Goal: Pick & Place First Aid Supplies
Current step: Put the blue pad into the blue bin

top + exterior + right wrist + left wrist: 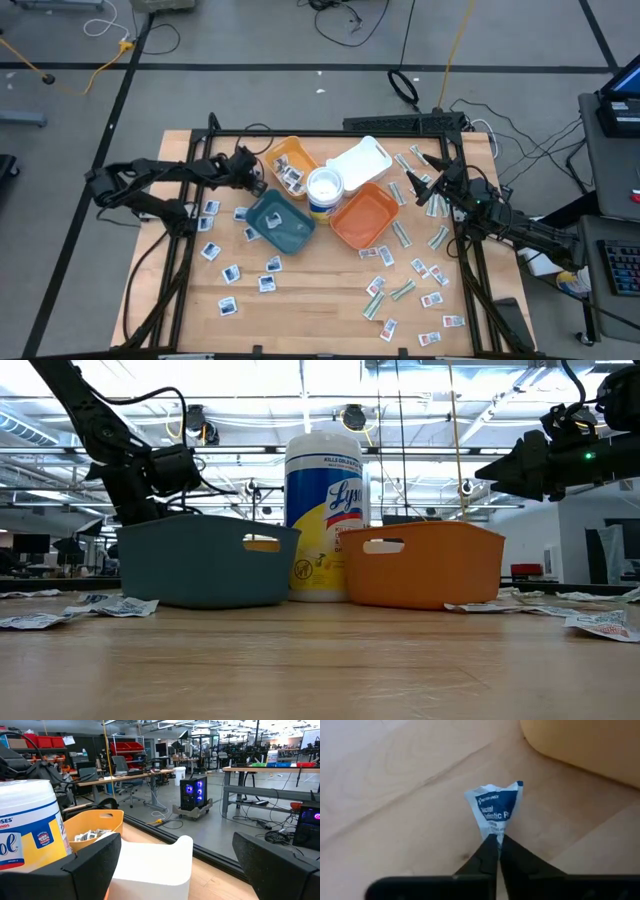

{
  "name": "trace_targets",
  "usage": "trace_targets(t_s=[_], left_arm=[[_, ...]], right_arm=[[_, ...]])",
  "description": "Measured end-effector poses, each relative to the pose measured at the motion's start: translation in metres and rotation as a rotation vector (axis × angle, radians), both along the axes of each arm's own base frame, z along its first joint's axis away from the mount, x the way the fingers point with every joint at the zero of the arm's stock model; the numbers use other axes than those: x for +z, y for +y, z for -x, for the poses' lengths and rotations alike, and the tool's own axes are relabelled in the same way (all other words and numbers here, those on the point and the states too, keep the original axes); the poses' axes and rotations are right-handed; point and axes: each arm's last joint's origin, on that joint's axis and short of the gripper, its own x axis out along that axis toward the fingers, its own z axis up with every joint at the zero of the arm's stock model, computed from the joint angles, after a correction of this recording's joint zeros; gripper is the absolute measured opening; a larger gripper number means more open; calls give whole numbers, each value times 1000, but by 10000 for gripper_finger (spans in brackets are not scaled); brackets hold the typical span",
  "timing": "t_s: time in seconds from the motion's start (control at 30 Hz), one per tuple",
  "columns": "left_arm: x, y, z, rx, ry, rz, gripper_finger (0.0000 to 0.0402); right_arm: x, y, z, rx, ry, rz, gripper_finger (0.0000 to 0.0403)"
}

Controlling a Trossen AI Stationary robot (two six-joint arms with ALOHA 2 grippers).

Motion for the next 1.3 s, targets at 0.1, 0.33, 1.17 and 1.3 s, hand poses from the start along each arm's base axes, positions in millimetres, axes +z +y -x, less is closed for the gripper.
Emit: trace_targets(t_s=[0.1,0.33,1.17,1.3], left_arm=[[4,-1,-1,50,-32,15,10],[45,-6,-1,92,-90,-27,3],[131,-76,-57,-212,-56,53,1],[135,-92,-72,-326,-29,152,1]], right_arm=[[0,0,0,0,0,0,377],[0,0,0,0,0,0,377],[0,0,0,0,0,0,377],[0,0,0,0,0,0,377]])
